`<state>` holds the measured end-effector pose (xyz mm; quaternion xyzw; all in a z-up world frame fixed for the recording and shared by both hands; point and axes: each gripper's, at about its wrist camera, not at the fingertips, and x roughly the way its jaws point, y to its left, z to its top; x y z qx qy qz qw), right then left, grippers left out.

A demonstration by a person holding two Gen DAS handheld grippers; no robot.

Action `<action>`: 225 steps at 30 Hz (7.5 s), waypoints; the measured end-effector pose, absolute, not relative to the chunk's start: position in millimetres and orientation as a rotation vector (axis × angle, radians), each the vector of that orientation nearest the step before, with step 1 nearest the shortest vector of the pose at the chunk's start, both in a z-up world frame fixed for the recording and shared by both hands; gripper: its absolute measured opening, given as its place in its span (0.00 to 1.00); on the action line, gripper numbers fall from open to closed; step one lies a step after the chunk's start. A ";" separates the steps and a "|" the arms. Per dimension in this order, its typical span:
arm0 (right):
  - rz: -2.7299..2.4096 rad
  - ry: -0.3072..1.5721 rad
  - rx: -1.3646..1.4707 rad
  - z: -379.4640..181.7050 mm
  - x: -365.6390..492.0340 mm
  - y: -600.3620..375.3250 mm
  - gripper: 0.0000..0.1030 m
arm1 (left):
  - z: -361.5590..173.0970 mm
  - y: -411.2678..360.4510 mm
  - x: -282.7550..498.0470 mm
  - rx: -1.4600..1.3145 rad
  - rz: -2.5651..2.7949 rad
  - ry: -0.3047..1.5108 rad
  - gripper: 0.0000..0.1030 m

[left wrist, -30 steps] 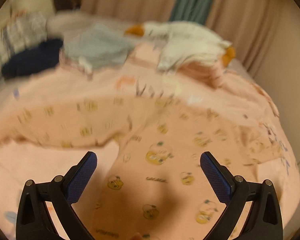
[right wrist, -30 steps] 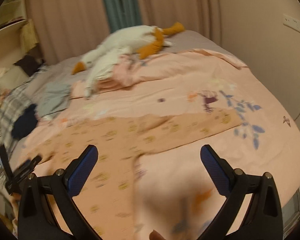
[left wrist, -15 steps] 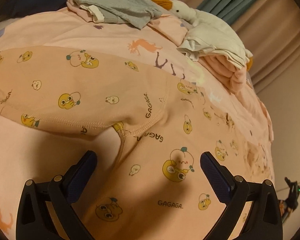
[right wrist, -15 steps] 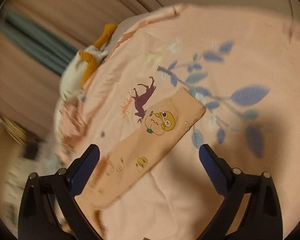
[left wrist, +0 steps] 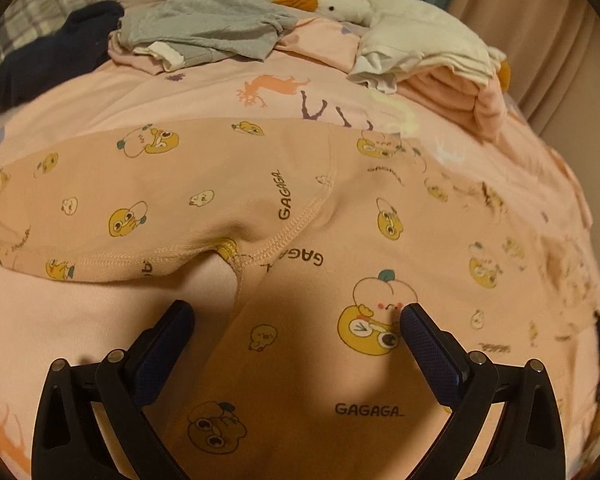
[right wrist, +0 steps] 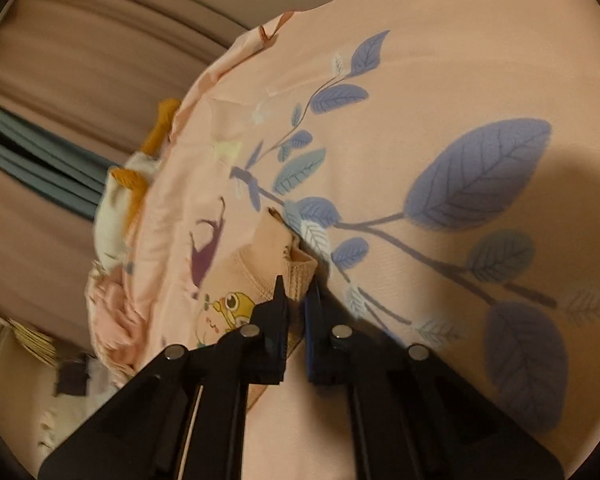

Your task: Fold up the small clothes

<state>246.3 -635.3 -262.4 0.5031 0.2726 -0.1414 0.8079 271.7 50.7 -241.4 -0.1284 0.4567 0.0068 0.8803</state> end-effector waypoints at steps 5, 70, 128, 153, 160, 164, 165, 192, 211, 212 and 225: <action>-0.267 0.553 1.013 -222.4 246.5 -627.3 0.07 | -241.7 48.2 271.8 -0.247 0.023 0.951 0.99; -0.060 1.034 0.045 -222.3 290.2 -347.4 0.31 | -229.2 22.5 316.4 -0.149 -0.168 0.997 0.78; 0.033 0.939 0.096 -231.3 302.9 -324.4 0.65 | -127.1 127.2 262.0 -0.650 -0.165 0.538 0.17; 0.475 1.203 0.762 -230.3 340.3 -220.7 0.54 | -200.7 116.3 199.8 -0.483 0.163 0.859 0.79; 0.382 1.262 0.653 -238.0 352.5 -162.2 0.40 | -213.0 104.6 208.2 -0.551 0.048 1.001 0.79; 0.290 1.244 0.584 -222.9 346.8 -186.7 0.42 | -213.6 121.1 208.0 -0.595 0.118 0.970 0.79; 0.251 1.224 0.573 -219.4 344.9 -201.3 0.42 | -216.0 127.0 208.9 -0.610 0.151 0.989 0.79; 0.346 1.298 0.618 -231.5 353.1 -162.3 0.34 | -224.5 125.9 217.1 -0.652 0.108 1.014 0.79; 0.285 0.881 0.608 -122.0 368.4 -237.3 0.09 | -242.1 98.2 271.9 -0.249 0.259 0.978 0.80; 0.268 0.876 0.612 -123.6 366.6 -247.1 0.09 | -241.4 101.9 271.8 -0.283 0.279 0.965 0.79; -0.135 1.036 0.570 -223.3 343.2 -364.2 0.10 | -241.3 92.5 269.9 -0.200 0.369 0.957 0.79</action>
